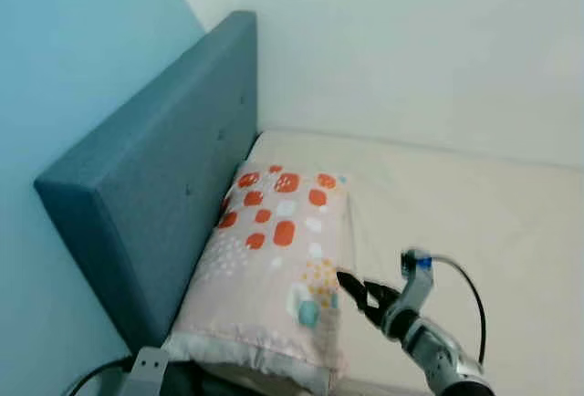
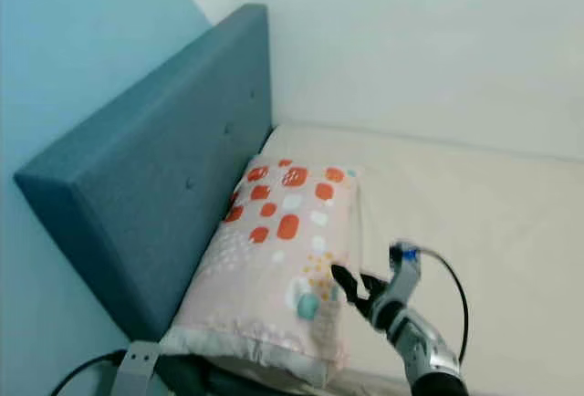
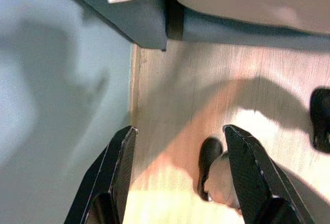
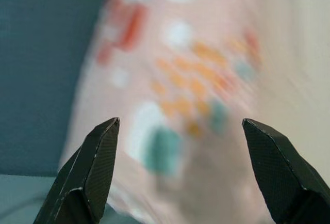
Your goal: Clean up the room
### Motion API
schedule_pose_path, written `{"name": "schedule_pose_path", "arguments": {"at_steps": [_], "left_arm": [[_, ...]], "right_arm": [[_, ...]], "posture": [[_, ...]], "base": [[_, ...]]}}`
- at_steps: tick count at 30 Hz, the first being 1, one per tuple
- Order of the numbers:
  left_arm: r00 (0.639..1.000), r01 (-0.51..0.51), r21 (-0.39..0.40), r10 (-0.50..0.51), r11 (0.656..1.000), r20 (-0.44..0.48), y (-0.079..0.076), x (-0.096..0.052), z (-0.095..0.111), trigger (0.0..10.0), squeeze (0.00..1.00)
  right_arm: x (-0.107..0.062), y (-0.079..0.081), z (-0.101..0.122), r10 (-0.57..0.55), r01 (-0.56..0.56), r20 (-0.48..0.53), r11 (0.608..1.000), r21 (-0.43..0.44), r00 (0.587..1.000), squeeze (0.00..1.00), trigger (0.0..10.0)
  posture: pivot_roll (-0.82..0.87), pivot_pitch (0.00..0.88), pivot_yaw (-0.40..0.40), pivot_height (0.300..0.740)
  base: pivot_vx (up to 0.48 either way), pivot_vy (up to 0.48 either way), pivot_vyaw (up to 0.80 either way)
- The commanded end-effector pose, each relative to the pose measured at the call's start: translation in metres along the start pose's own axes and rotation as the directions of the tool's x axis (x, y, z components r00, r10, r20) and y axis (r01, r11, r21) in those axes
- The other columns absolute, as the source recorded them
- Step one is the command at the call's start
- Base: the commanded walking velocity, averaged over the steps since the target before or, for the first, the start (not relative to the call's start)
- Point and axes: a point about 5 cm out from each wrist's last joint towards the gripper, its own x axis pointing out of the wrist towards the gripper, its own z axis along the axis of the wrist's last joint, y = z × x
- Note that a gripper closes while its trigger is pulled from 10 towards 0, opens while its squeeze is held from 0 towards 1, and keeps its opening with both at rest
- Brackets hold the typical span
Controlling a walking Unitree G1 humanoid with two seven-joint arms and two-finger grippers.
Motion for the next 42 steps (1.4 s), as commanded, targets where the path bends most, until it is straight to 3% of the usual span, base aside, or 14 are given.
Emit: {"name": "schedule_pose_path", "arguments": {"at_steps": [1,2,7,10,14,20,22,27,42], "left_arm": [[1.0,0.012,0.012,-0.012,1.0,-0.02,-0.007,0.0,-0.004,10.0,0.0],[0.999,0.009,0.01,-0.009,1.0,-0.032,-0.009,0.0,-0.007,10.0,0.0],[0.999,0.006,0.013,-0.006,1.0,-0.054,-0.012,0.0,-0.011,10.0,0.0],[0.997,0.016,0.019,-0.015,1.0,-0.075,-0.018,0.0,-0.015,10.0,0.0],[0.996,0.025,0.032,-0.022,0.999,-0.088,-0.022,0.0,-0.016,10.0,0.0],[0.997,0.017,0.022,-0.015,1.0,-0.08,-0.016,0.0,-0.012,10.0,0.0],[0.996,0.026,0.045,-0.022,0.999,-0.086,-0.015,0.001,-0.012,10.0,0.0],[0.996,0.026,0.061,-0.02,0.998,-0.089,-0.015,0.001,-0.011,10.0,0.0],[0.995,0.053,0.09,-0.045,0.995,-0.089,-0.017,0.001,-0.01,10.0,0.0]], "right_arm": [[-0.009,-0.015,-0.015,-0.087,0.088,-0.037,0.996,0.011,0.996,0.0,10.0],[-0.017,-0.025,-0.029,-0.153,0.155,-0.079,0.988,0.018,0.985,0.0,10.0],[-0.03,-0.038,-0.053,-0.26,0.263,-0.157,0.965,-0.003,0.953,0.0,10.0],[-0.049,-0.05,-0.083,-0.362,0.37,-0.254,0.929,-0.016,0.897,0.0,10.0],[-0.063,-0.055,-0.105,-0.415,0.427,-0.321,0.903,-0.033,0.852,0.0,10.0],[-0.079,-0.057,-0.13,-0.46,0.481,-0.392,0.875,-0.049,0.797,0.0,10.0],[-0.088,-0.057,-0.144,-0.474,0.485,-0.443,0.869,-0.097,0.761,0.0,10.0],[-0.098,-0.058,-0.155,-0.491,0.5,-0.478,0.858,-0.12,0.728,0.0,10.0],[-0.109,-0.07,-0.15,-0.532,0.518,-0.483,0.837,-0.176,0.695,0.0,10.0]], "posture": [[0.05,0.0,-0.061,0.731],[0.05,0.0,-0.065,0.736],[0.05,0.0,-0.071,0.74],[0.05,0.0,-0.069,0.74],[0.04,0.0,-0.057,0.74],[0.05,0.0,-0.053,0.74],[0.05,0.0,-0.054,0.74],[0.05,0.0,-0.054,0.74],[0.05,0.0,-0.063,0.74]], "base": [[0.0,0.0,0.0],[0.0,0.0,0.0],[0.0,0.0,0.0],[0.0,0.0,0.0],[0.0,-0.237,0.0],[0.0,0.0,0.0],[0.0,0.0,0.0],[0.0,0.0,0.0],[0.0,0.0,0.0]]}}
